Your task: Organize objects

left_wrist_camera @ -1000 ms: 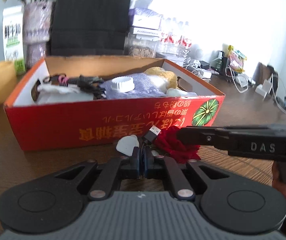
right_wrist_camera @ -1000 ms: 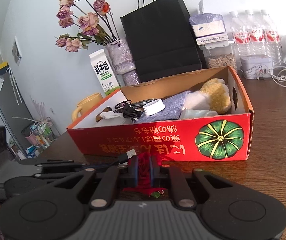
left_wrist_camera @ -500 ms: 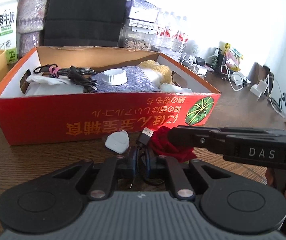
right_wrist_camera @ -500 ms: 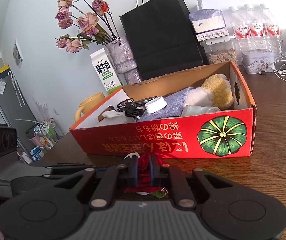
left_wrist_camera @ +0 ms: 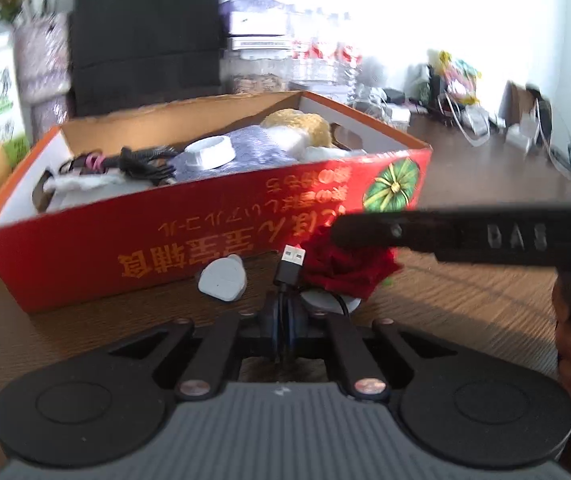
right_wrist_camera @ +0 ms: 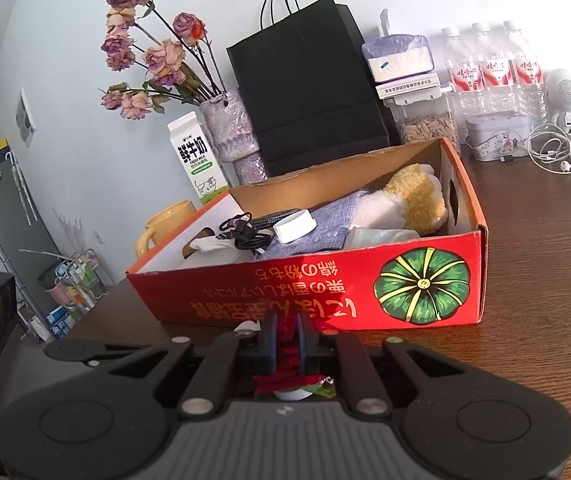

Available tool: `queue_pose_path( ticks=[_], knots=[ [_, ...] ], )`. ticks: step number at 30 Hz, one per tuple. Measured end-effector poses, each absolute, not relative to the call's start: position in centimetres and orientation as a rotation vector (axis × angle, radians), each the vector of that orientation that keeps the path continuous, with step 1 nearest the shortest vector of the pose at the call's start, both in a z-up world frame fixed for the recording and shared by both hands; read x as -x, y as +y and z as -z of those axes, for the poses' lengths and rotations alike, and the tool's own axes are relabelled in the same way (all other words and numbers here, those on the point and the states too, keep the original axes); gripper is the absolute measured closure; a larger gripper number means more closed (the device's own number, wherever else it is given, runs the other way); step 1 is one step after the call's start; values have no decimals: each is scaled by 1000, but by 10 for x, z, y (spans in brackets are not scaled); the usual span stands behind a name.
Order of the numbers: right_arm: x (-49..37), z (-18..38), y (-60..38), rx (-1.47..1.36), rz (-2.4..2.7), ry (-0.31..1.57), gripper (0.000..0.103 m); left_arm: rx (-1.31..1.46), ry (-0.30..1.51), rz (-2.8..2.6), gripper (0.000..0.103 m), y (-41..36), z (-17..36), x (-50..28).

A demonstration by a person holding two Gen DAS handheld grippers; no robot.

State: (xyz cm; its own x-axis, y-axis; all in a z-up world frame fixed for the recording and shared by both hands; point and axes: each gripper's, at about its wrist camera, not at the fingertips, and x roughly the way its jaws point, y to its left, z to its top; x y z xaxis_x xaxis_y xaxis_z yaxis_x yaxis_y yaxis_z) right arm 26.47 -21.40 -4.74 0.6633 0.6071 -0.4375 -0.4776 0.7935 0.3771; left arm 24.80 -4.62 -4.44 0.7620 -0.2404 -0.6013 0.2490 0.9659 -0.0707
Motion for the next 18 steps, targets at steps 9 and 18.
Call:
queue_pose_path(
  ticks=[9, 18],
  knots=[
    [-266, 51, -214, -282, -659, 615, 94, 187, 710, 317, 98, -25, 37, -249],
    [-268, 53, -215, -306, -662, 626, 94, 231, 730, 323, 93, -23, 37, -253]
  ],
)
